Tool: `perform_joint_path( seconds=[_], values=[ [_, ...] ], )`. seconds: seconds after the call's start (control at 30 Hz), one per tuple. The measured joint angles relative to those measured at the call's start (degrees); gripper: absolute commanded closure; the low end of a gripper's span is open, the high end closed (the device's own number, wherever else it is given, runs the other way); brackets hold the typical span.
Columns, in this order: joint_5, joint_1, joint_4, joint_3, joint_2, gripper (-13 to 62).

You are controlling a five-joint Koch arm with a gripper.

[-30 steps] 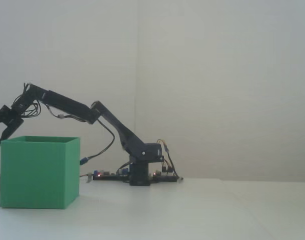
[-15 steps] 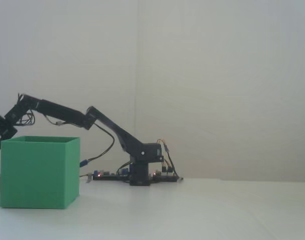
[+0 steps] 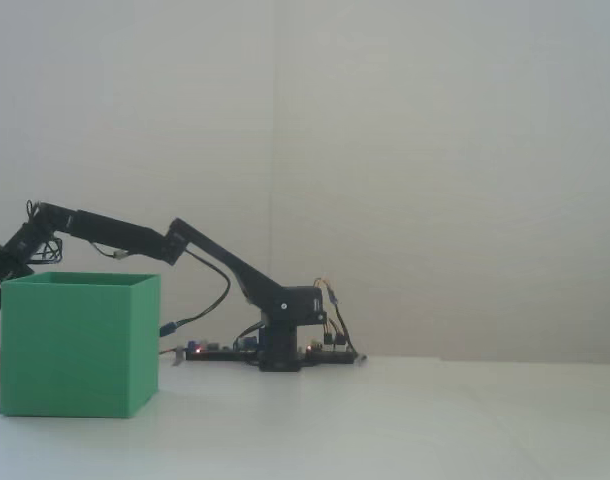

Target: Grasp a red block and put it in the green bin.

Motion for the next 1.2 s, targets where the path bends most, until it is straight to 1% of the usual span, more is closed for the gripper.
perform_joint_path(
  seconds=[0.17,0.3,0.47,0.57,0.83,1.03,1.2],
  values=[
    [12.3,0.0,3.34,0.0,0.0,16.3],
    [27.86,-0.09,6.15,0.0,0.0,15.8],
    [33.13,-1.93,21.36,0.0,0.0,15.2],
    [39.81,-3.43,23.38,0.0,0.0,15.1],
    [48.69,-8.17,23.99,0.0,0.0,15.1],
    [49.83,-8.35,23.64,0.0,0.0,15.2],
    [49.83,-8.0,13.97,0.0,0.0,15.4]
  ],
)
